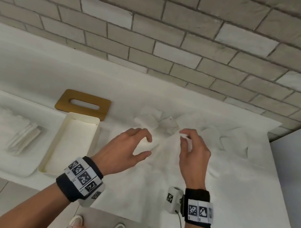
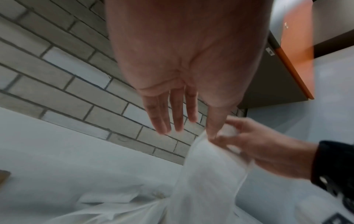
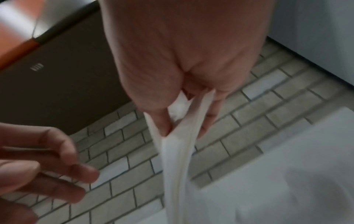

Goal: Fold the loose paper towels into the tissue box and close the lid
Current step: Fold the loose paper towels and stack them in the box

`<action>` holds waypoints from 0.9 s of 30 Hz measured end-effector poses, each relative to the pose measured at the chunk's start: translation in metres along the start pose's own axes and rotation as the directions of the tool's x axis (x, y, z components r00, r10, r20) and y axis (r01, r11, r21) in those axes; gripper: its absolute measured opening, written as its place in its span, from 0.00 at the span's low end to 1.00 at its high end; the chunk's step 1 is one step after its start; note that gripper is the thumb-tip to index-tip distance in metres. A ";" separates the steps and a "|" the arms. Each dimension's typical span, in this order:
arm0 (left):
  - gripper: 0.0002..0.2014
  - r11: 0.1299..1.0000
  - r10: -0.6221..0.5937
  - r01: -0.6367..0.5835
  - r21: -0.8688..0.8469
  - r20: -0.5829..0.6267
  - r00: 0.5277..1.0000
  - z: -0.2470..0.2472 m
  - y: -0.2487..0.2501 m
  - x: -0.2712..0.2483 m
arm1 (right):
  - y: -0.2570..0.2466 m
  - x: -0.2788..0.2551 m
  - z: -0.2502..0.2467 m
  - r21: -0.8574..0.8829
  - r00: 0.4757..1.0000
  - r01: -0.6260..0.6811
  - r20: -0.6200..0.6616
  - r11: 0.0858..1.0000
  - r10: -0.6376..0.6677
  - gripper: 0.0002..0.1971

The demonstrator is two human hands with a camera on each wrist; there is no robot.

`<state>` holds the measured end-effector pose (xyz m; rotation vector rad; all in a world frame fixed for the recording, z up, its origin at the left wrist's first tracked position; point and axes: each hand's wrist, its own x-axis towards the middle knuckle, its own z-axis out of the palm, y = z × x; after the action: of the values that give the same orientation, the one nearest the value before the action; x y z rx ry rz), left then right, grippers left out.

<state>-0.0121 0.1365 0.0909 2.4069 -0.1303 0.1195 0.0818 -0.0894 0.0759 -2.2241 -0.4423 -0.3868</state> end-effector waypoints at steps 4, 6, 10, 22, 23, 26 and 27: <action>0.36 0.991 0.074 -0.087 -0.102 -0.129 0.989 0.006 0.024 0.040 | -0.020 0.042 -0.046 0.094 0.957 0.205 0.189 0.974 -0.220 0.10; 0.43 0.989 0.068 -0.080 -0.127 -0.100 0.993 0.000 0.035 0.064 | -0.031 0.059 -0.062 0.125 0.907 0.242 0.323 0.962 -0.270 0.11; 0.18 0.963 0.011 -0.043 -0.265 -0.122 0.993 -0.013 0.045 0.097 | -0.042 0.084 -0.077 0.166 0.901 0.249 0.322 0.954 -0.291 0.10; 0.25 0.912 -0.190 0.050 -0.408 -0.311 0.931 -0.020 0.012 0.071 | -0.025 0.069 -0.024 0.372 0.973 -0.222 0.151 0.901 0.177 0.11; 0.22 0.908 -0.223 0.074 -0.412 -0.326 0.919 -0.020 0.007 0.068 | -0.025 0.063 -0.015 0.404 0.959 -0.270 0.194 0.874 0.207 0.10; 0.18 0.900 -0.299 0.136 -0.413 -0.360 0.884 -0.026 -0.010 0.057 | -0.034 0.053 0.005 0.412 0.941 -0.327 0.225 0.850 0.253 0.08; 0.18 0.904 -0.317 0.159 -0.398 -0.372 0.872 -0.031 -0.017 0.052 | -0.040 0.052 0.009 0.402 0.945 -0.316 0.213 0.859 0.248 0.08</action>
<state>0.0405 0.1670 0.1089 1.9579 0.3319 0.4661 0.1122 -0.0483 0.1184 -1.8475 -0.2423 0.0443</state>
